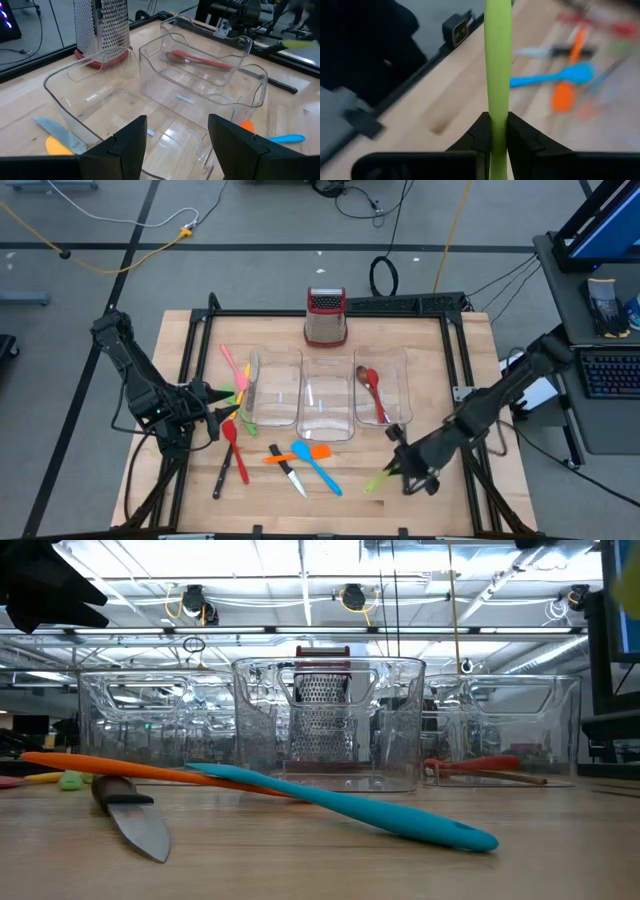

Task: Pick & Place Kitchen Items
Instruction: Put the light green serving spoon into the right transparent bin

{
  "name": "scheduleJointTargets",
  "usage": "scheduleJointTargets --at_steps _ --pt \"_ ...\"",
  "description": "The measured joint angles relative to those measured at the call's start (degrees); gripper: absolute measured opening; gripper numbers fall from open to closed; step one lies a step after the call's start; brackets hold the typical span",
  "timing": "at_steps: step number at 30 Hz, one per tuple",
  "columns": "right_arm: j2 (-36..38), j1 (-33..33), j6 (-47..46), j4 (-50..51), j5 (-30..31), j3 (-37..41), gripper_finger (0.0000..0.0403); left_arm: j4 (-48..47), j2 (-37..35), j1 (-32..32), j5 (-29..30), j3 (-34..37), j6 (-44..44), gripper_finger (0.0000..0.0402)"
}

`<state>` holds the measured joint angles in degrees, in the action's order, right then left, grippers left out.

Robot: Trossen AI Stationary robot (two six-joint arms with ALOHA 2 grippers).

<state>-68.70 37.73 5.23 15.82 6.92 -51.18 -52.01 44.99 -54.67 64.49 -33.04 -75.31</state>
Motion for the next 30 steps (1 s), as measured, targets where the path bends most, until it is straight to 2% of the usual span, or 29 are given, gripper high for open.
scheduleJointTargets --at_steps 8,12,16,30 --pt "9.5 -3.3 28.4 5.2 10.8 0.0 0.0029 0.0 0.0 0.0 0.0 0.0 -0.1 0.0216" --pt "10.7 -7.5 40.0 5.5 11.0 0.0 0.0029 0.0 0.0 0.0 0.0 0.0 -0.2 0.0216" --pt "10.4 -12.6 44.1 6.0 10.6 0.0 0.0029 0.0 0.0 0.0 0.0 0.0 -0.2 0.0216" --pt "10.0 -29.2 50.0 7.4 -10.2 0.0 0.0029 0.0 0.0 0.0 0.0 0.0 0.1 0.0216"
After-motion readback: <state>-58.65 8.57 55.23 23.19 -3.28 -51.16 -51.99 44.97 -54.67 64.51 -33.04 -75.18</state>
